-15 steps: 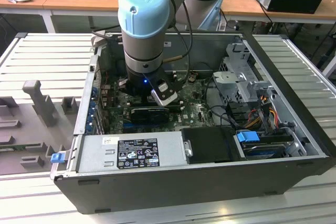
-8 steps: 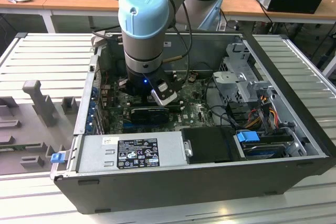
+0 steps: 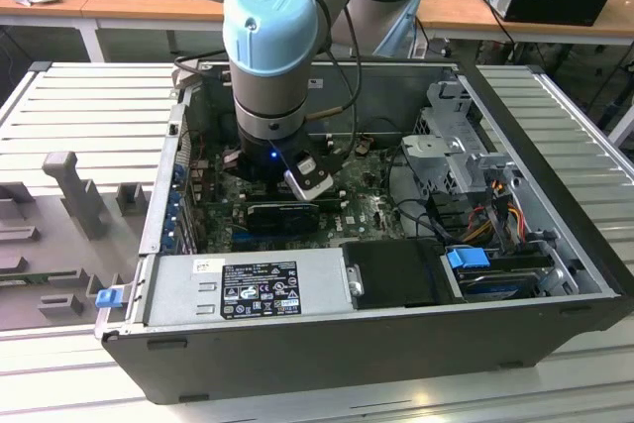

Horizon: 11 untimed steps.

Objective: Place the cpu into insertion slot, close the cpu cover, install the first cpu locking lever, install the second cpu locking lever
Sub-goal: 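Install the second cpu locking lever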

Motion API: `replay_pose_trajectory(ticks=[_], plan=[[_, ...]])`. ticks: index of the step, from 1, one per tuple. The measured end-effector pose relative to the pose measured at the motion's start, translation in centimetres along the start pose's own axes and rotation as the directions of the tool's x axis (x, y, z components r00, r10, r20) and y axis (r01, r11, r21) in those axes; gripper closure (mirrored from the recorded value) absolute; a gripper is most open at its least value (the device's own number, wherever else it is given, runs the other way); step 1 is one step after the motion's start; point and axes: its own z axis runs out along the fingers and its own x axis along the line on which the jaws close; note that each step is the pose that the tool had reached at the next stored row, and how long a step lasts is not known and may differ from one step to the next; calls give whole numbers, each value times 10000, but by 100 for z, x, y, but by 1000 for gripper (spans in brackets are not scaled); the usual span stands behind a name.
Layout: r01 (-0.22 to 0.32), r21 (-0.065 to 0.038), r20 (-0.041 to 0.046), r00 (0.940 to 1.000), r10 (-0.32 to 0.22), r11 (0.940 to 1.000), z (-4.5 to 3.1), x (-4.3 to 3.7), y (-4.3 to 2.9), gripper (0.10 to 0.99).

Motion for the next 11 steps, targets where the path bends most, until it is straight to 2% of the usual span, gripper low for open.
replay_pose_trajectory(ticks=[2,3,4,5,11], plan=[[3,-12,-1,10000,-3,10000,0,3,0,980],[4,-28,4,10000,-4,10000,-23,3,8,980],[2,-26,3,10000,-2,10000,-146,1,45,980],[2,-24,2,10000,-2,10000,-185,0,56,980],[2,-24,2,10000,-2,10000,-266,-2,80,980]])
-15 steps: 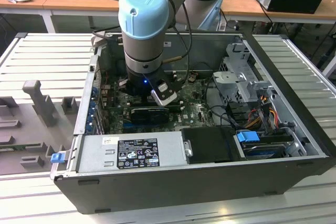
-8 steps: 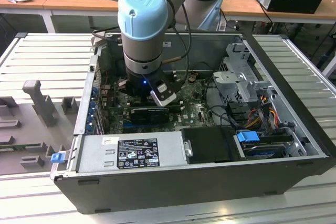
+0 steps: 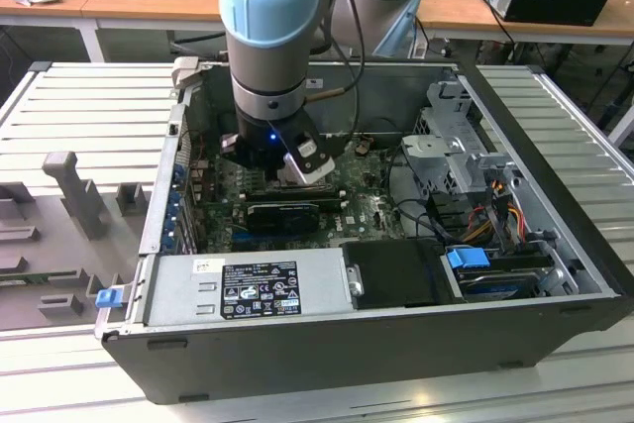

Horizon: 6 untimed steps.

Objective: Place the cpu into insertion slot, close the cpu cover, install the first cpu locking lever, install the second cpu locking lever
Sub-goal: 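Install the second cpu locking lever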

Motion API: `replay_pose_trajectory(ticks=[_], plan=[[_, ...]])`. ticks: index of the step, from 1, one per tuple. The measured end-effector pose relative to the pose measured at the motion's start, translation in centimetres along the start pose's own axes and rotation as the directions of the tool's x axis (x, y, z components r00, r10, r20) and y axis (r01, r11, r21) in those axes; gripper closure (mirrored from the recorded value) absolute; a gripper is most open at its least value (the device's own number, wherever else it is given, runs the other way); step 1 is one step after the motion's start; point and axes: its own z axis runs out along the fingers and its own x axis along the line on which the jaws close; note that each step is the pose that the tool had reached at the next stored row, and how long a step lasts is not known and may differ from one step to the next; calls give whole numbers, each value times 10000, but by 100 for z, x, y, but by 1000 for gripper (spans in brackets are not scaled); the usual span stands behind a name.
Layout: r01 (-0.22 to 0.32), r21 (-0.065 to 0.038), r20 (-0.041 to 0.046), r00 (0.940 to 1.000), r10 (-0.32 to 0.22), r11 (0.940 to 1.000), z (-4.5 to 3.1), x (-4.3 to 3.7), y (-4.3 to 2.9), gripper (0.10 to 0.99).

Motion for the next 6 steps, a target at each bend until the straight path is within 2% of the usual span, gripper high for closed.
replay_pose_trajectory(ticks=[6], plan=[[1,2,0,10000,-1,10000,-25,-1,8,980]])
